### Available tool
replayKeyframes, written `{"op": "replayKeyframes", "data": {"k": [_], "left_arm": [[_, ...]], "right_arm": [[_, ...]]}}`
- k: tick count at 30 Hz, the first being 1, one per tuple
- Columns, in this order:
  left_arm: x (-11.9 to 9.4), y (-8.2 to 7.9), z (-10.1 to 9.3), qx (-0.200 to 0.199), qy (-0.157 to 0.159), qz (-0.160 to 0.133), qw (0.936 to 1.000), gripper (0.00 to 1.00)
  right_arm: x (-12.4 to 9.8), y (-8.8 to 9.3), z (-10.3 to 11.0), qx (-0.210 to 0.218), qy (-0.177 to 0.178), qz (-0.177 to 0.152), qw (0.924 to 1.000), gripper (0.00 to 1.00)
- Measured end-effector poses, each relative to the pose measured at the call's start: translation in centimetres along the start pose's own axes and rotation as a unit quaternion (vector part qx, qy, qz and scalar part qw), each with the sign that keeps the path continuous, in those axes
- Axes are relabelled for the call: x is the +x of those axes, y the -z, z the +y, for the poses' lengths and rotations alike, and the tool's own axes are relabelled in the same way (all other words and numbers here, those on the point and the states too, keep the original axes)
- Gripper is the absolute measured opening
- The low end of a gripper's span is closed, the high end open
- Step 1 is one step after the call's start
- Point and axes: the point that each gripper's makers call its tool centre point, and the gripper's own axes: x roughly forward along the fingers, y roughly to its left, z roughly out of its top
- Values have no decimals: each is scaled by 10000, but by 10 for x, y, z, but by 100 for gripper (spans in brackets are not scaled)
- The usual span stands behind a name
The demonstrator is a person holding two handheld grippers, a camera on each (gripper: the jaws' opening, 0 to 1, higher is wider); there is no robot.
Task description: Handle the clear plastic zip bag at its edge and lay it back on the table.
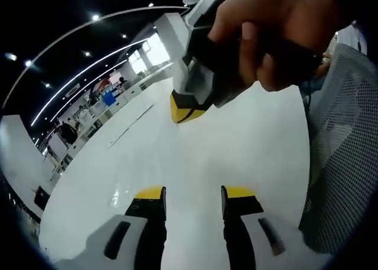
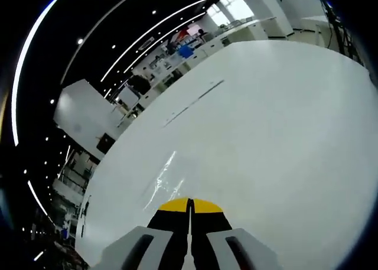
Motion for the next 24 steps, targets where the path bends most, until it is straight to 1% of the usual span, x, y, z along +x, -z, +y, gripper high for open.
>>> {"op": "replayKeyframes", "data": {"k": [2,4,6,7,8,10,15,24], "left_arm": [[0,2,1,112,8,72,9999,28],[0,3,2,171,34,120,9998,21],[0,1,4,276,13,71,9996,14],[-1,1,6,333,-2,77,9994,9],[-1,0,7,365,-8,71,9993,5],[-1,0,10,354,-24,52,9994,1],[-2,0,13,360,6,35,9993,0],[-3,0,11,295,56,7,9995,0]], "right_arm": [[-1,1,3,34,-40,19,10000,0],[-3,2,7,19,-93,22,10000,0],[-4,4,11,-19,-171,48,9998,0],[-5,4,12,-46,-179,50,9998,0],[-7,5,13,-55,-195,55,9998,0],[-8,5,13,-69,-203,56,9998,0],[-7,6,9,-91,-189,86,9997,0],[-9,7,8,-72,-176,89,9998,0]]}}
